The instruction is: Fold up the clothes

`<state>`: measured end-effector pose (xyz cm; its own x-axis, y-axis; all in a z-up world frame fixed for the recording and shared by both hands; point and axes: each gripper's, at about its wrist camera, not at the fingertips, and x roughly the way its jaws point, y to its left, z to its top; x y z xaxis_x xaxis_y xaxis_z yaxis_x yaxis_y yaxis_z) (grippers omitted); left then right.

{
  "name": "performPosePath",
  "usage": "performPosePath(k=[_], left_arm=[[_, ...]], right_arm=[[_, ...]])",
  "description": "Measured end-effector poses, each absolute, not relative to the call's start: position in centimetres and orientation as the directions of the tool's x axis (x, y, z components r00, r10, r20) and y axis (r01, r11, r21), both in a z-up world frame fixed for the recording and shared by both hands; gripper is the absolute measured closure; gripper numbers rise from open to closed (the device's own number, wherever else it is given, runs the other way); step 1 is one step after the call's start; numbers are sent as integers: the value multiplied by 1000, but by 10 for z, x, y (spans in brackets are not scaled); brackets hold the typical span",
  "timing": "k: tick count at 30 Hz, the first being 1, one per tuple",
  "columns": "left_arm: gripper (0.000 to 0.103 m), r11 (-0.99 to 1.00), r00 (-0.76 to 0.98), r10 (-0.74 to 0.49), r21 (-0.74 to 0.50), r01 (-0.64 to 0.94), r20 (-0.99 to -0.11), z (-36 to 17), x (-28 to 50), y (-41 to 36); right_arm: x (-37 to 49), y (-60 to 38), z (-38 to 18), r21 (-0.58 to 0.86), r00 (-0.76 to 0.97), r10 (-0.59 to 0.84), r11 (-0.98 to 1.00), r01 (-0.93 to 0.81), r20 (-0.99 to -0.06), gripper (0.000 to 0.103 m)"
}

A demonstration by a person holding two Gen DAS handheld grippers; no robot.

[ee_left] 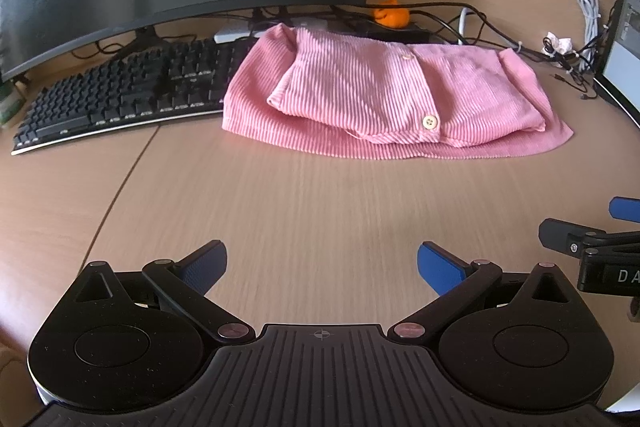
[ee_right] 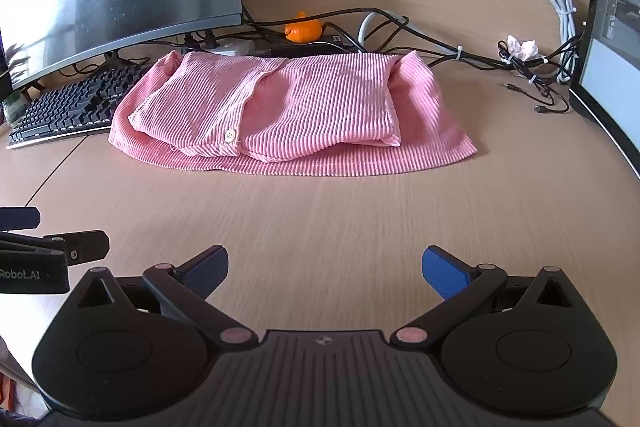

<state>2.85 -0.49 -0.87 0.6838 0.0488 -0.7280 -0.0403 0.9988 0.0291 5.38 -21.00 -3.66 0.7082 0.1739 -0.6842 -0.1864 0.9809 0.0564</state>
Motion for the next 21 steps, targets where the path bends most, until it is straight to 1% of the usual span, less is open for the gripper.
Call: performPosePath(k=[21], left_arm=[[0,999,686,44,31,-31,-727,-9,26,-4]], right_arm=[[50,-213,-37,60,709,158,985,-162,-687,0]])
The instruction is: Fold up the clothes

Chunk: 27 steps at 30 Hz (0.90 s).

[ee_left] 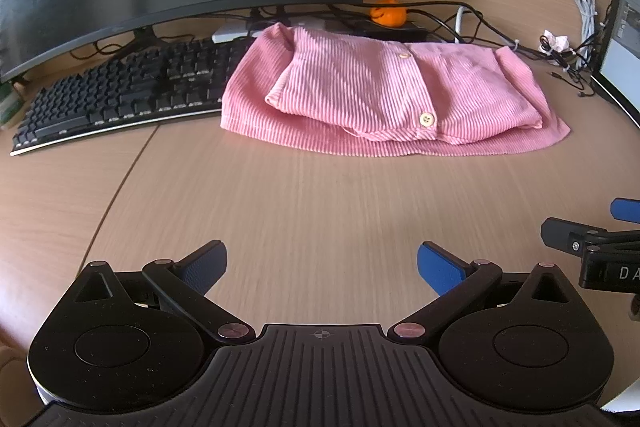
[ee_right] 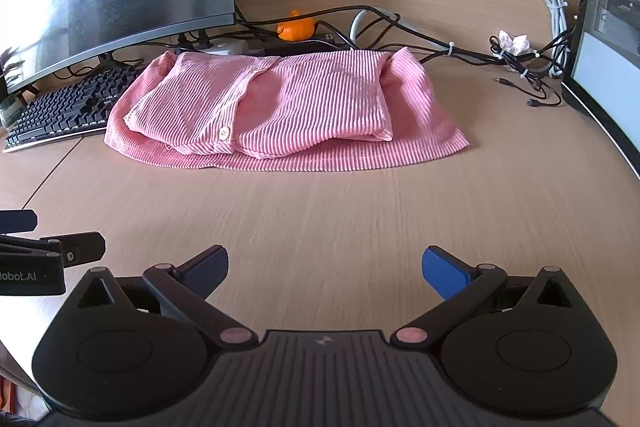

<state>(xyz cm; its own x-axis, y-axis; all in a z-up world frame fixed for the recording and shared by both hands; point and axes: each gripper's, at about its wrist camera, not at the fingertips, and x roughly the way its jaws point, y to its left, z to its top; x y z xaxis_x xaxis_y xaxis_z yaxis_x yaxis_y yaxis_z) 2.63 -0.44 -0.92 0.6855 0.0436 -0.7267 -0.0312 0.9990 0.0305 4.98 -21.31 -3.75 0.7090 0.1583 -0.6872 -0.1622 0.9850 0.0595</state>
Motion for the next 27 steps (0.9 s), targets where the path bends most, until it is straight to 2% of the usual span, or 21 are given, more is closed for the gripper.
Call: performPosePath(k=[17,27], left_arm=[[0,998,686,57,27,-55,-726,-10,29,-8],[0,999,663,51,42,-29,-747,-7,61,-3]], right_arm=[[51,-211,-38,49,711,138,988,-145,-689,0],[78,-206,-19,-97,710,139,955,-281,-690,0]])
